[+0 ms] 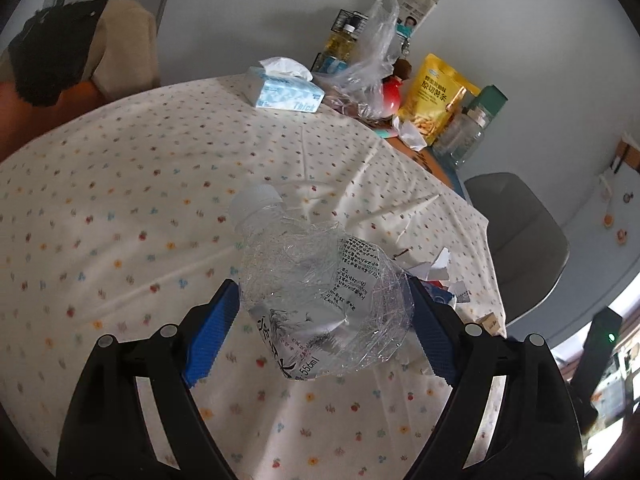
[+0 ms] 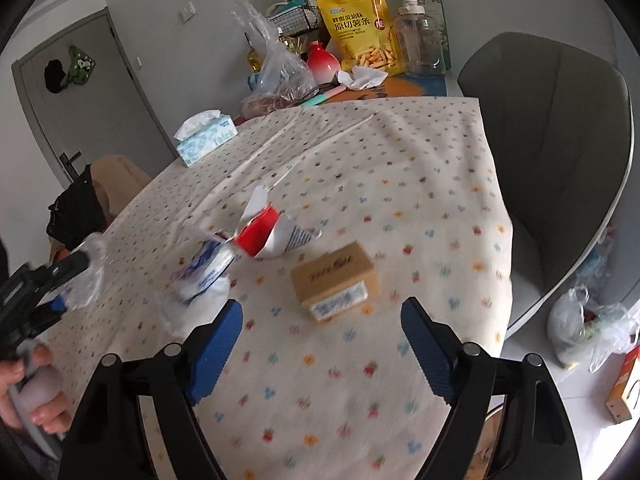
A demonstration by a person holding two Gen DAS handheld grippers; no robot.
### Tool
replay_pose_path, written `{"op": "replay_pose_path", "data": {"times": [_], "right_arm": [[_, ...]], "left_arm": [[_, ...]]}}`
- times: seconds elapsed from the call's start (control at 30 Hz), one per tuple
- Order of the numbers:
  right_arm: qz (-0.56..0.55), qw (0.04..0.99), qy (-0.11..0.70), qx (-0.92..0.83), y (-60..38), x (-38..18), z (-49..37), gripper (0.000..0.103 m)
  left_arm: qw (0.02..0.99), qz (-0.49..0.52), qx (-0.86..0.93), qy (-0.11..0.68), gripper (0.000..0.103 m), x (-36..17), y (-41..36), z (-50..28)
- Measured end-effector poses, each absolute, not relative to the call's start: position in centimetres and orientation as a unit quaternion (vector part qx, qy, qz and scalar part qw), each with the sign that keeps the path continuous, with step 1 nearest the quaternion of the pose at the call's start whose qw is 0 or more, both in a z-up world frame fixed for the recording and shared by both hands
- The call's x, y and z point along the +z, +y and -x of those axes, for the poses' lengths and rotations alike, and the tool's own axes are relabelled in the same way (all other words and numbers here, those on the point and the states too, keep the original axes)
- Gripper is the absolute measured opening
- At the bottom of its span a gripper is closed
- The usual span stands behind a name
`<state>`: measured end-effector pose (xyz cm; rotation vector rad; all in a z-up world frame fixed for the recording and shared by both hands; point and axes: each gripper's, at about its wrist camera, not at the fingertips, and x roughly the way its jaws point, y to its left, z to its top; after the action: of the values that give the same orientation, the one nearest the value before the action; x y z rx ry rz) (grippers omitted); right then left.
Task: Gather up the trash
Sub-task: 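Grasp the small brown cardboard box with the right tool while the left tool holds the bottle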
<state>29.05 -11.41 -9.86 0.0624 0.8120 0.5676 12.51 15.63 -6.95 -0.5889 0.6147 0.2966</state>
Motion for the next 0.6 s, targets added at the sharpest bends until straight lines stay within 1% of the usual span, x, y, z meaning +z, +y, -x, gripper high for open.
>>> {"op": "replay_pose_path", "data": {"times": [0.07, 0.1, 0.13, 0.17, 0.2, 0.27, 0.6], "right_arm": [[-0.018, 0.883, 0.385, 0.268, -11.1, -9.9, -29.7, 0.08], [-0.009, 0.884, 0.385, 0.265, -10.9, -9.9, -30.2, 0.079], [0.0, 0.883, 0.387, 0.265, -10.6, -10.1, -30.6, 0.074], [0.012, 0.88, 0.393, 0.269, -10.3, -10.3, -30.9, 0.053], [0.021, 0.877, 0.395, 0.272, -10.1, -10.3, -30.9, 0.049], [0.035, 0.883, 0.383, 0.267, -10.1, -9.9, -30.4, 0.048], [-0.002, 0.891, 0.365, 0.27, -13.5, -7.7, -26.4, 0.048]], "left_arm": [[0.899, 0.288, 0.14, 0.298, 0.083, -7.3, 15.4, -12.2], [0.899, 0.29, 0.137, 0.298, 0.083, -7.4, 15.2, -12.1], [0.899, 0.29, 0.135, 0.299, 0.083, -7.4, 15.0, -12.1], [0.9, 0.289, 0.132, 0.3, 0.083, -7.4, 14.8, -12.1], [0.901, 0.287, 0.129, 0.3, 0.083, -7.4, 14.6, -12.1], [0.902, 0.285, 0.126, 0.298, 0.083, -7.1, 14.3, -12.2], [0.914, 0.269, 0.094, 0.289, 0.083, -5.6, 11.4, -12.7]]}}
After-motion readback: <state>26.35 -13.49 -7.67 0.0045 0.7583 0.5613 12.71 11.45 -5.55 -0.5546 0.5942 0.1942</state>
